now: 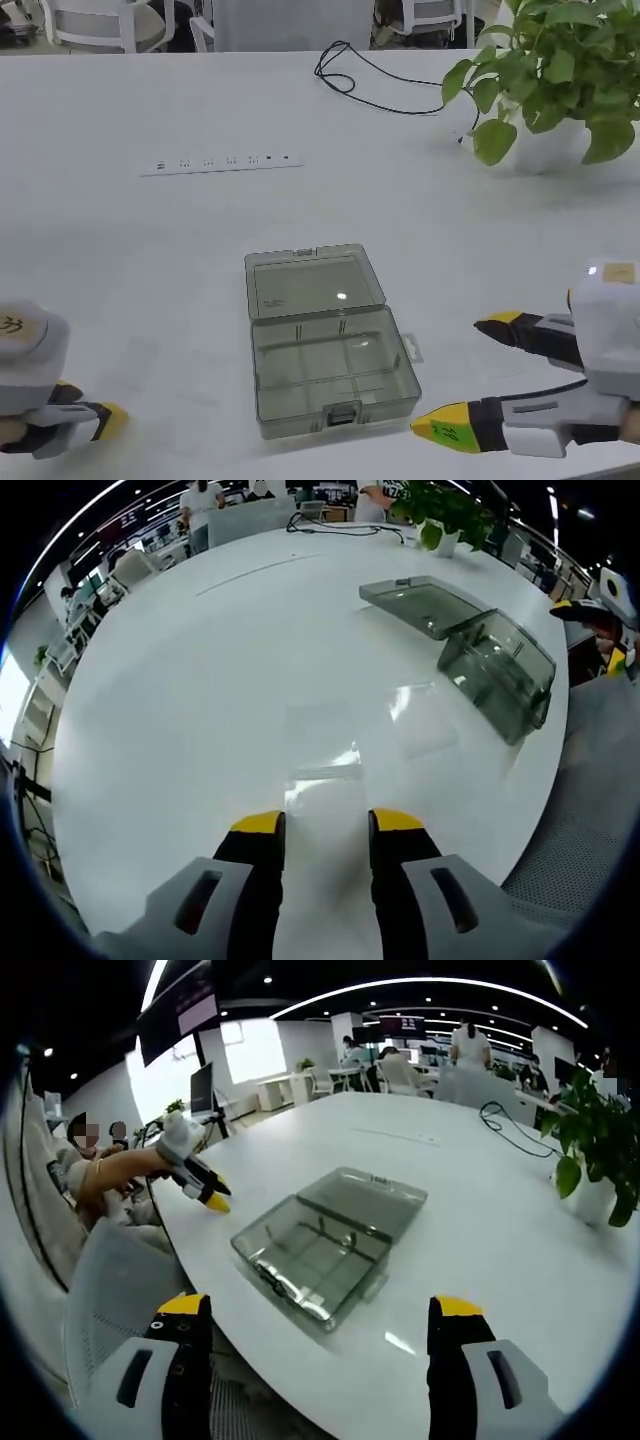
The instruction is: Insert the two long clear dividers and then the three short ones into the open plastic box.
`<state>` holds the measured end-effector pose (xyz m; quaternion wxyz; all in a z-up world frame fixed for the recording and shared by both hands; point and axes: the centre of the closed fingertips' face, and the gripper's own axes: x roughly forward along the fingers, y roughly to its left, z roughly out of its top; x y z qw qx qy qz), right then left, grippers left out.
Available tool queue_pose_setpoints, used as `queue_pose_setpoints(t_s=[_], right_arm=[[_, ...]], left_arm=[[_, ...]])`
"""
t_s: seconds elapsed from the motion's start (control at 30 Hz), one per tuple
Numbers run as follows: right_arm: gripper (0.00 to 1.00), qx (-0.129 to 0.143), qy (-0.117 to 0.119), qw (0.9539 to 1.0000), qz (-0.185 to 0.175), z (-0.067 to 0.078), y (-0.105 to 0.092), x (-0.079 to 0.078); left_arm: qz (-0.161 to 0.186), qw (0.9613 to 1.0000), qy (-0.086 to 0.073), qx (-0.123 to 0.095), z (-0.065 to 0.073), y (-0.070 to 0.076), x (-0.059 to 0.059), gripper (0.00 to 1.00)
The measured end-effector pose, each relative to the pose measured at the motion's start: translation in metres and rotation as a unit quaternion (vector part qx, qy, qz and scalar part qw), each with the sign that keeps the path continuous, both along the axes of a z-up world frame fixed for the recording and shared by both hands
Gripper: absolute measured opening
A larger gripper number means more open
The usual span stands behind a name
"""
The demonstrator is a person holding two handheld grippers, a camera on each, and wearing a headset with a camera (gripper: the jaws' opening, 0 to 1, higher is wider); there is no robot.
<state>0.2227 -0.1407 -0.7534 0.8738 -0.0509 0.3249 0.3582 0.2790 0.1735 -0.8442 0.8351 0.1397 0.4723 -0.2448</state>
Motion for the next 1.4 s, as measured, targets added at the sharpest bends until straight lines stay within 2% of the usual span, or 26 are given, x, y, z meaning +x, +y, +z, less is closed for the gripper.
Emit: queue_pose_setpoints(t_s=[0.07, 0.13, 0.33, 0.57, 0.73, 0.8, 0.87, 1.03, 1.13, 1.2, 1.23, 1.33, 1.4], right_arm=[[0.9, 0.004, 0.006, 0.9999, -0.008, -0.001, 0.0, 0.0], [0.88, 0.017, 0.01, 0.9995, -0.024, 0.0, 0.0, 0.002], [0.85, 0.029, 0.018, 0.9987, -0.039, 0.001, 0.0, 0.001], [0.78, 0.05, 0.025, 0.9972, -0.05, 0.003, 0.01, 0.001], [0.7, 0.063, 0.017, 0.9964, -0.054, 0.006, 0.019, 0.003], [0.67, 0.077, 0.017, 0.9952, -0.058, 0.007, 0.024, 0.006], [0.63, 0.078, 0.015, 0.995, -0.06, 0.007, 0.027, 0.008], [0.56, 0.098, 0.022, 0.9928, -0.065, 0.007, 0.04, 0.012], [0.53, 0.109, 0.024, 0.9913, -0.07, 0.009, 0.047, 0.014], [0.51, 0.119, 0.026, 0.9897, -0.076, 0.01, 0.051, 0.015], [0.49, 0.124, 0.024, 0.9889, -0.079, 0.011, 0.054, 0.017], [0.47, 0.135, 0.024, 0.9872, -0.082, 0.013, 0.061, 0.018], [0.46, 0.15, 0.022, 0.9849, -0.085, 0.016, 0.068, 0.019]], left_arm=[[0.005, 1.0, -0.002, -0.005, 0.002, 0.0, 0.001, 0.31], [0.01, 0.9999, 0.008, -0.006, 0.001, 0.0, -0.002, 0.31], [0.016, 0.9998, 0.006, -0.008, 0.001, 0.001, -0.003, 0.31], [0.035, 0.999, -0.006, -0.025, 0.006, -0.001, -0.007, 0.3], [0.05, 0.9973, -0.027, -0.046, 0.014, -0.007, -0.008, 0.3], [0.054, 0.9962, -0.036, -0.057, 0.018, -0.012, -0.009, 0.3], [0.061, 0.9946, -0.045, -0.072, 0.02, -0.017, -0.011, 0.3], [0.072, 0.9886, -0.068, -0.114, 0.027, -0.033, -0.017, 0.3], [0.071, 0.9865, -0.082, -0.123, 0.031, -0.039, -0.017, 0.3], [0.069, 0.9841, -0.099, -0.131, 0.035, -0.043, -0.017, 0.3], [0.072, 0.9819, -0.104, -0.141, 0.039, -0.047, -0.017, 0.3], [0.069, 0.979, -0.122, -0.148, 0.046, -0.053, -0.017, 0.3], [0.07, 0.975, -0.14, -0.158, 0.053, -0.059, -0.017, 0.3]])
